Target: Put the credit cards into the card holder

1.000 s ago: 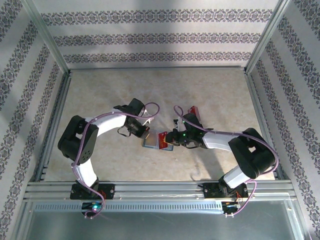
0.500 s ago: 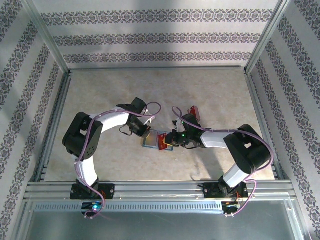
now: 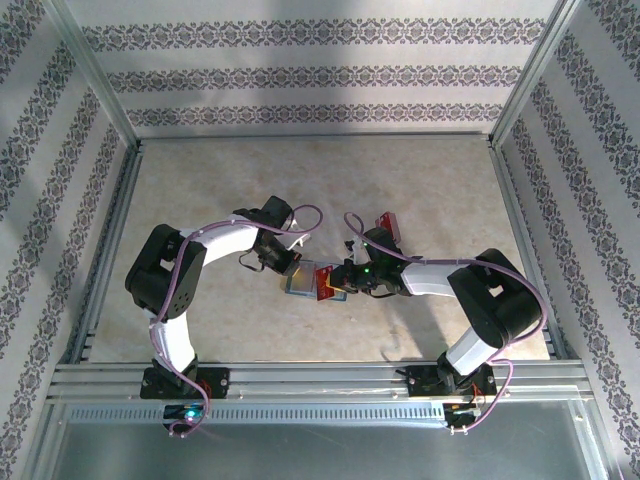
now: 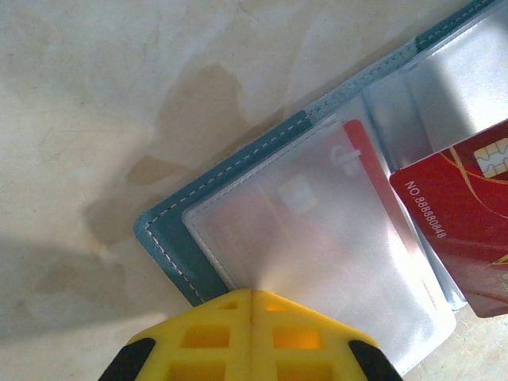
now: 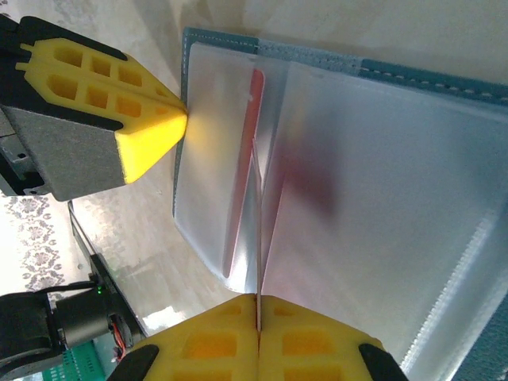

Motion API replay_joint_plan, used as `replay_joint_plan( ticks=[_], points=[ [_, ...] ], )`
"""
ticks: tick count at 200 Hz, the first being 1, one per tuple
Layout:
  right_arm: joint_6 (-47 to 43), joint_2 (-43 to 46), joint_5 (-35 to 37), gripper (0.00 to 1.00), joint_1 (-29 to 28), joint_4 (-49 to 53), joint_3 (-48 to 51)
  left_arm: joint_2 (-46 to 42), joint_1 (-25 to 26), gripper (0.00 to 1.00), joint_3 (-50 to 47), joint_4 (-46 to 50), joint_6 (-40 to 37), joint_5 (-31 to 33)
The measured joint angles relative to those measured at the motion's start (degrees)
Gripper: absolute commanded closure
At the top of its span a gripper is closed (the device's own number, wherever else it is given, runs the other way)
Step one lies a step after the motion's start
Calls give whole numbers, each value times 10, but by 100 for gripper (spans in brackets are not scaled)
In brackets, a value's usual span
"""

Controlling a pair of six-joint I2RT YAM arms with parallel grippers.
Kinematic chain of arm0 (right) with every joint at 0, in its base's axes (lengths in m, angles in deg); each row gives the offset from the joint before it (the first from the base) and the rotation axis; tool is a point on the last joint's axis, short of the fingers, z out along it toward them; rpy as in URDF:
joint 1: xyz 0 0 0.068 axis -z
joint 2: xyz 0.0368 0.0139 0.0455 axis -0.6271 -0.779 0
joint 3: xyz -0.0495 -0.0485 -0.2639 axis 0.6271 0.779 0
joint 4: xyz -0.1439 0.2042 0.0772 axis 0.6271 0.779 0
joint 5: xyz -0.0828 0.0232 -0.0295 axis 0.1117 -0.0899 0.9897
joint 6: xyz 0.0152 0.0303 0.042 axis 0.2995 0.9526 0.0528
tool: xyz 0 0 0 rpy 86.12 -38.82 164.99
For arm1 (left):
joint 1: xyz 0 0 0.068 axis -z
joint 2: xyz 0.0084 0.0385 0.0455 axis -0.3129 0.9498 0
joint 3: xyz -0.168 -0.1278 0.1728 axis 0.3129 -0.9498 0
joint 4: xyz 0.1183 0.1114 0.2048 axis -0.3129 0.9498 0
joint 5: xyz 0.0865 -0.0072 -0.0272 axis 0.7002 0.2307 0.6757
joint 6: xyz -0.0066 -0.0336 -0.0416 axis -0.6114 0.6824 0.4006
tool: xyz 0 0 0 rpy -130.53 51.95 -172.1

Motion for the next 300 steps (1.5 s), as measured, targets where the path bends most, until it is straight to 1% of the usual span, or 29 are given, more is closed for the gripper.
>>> replay_joint_plan(
  ticks=[25,75,143,300],
  points=[
    [0,3,-1,100,0,3,-3,0,0,96,0,0,0,0],
    [-2,38,-1,100,0,22,-5,0,0,96,-1,-2,0,0],
    [1,-7,-1,100,-7,13,-13,0,0,96,-2,-3,0,0],
    [4,-8,-2,100,-7,8,-9,0,0,96,-3,-4,0,0]
  ],
)
